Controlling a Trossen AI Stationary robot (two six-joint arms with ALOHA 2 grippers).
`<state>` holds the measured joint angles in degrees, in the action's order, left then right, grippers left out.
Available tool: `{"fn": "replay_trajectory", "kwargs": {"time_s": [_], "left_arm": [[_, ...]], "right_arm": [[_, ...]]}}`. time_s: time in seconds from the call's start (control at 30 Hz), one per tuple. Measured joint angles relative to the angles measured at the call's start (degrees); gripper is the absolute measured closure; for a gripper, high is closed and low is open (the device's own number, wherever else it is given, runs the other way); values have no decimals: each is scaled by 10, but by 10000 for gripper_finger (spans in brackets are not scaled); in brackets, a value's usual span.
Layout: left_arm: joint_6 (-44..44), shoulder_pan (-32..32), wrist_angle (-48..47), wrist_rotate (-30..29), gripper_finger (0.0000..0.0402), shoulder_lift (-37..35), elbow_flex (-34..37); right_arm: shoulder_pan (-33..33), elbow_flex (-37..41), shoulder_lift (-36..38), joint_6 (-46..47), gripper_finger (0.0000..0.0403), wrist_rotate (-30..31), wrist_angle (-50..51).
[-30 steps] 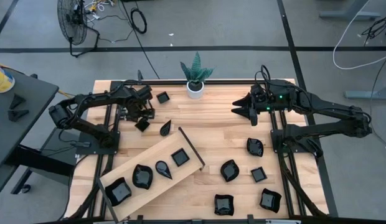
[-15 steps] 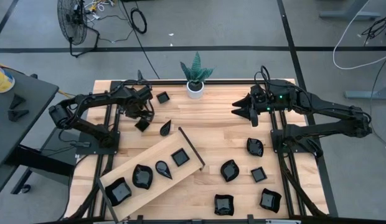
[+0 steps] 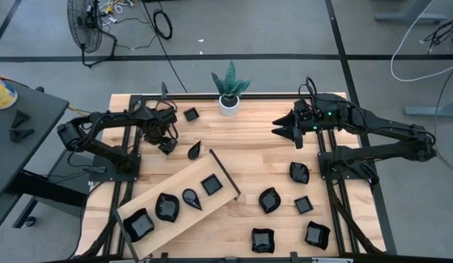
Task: Pick & Place Mini shaped plates
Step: Stack the black square plate on top of the black square plate on the shelf
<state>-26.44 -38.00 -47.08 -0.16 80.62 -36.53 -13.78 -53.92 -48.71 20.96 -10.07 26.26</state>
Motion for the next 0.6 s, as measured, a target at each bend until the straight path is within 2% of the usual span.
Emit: {"fn": "replay_trajectory", "kwargs": {"time_s": [0.33, 0.6], "left_arm": [[1, 0, 31, 0, 197, 0, 2], [2, 0, 34, 0, 254, 0, 2]], "right_arm": [[0, 0, 0, -7, 193, 0, 0], [0, 0, 0, -7, 193, 0, 0]]}}
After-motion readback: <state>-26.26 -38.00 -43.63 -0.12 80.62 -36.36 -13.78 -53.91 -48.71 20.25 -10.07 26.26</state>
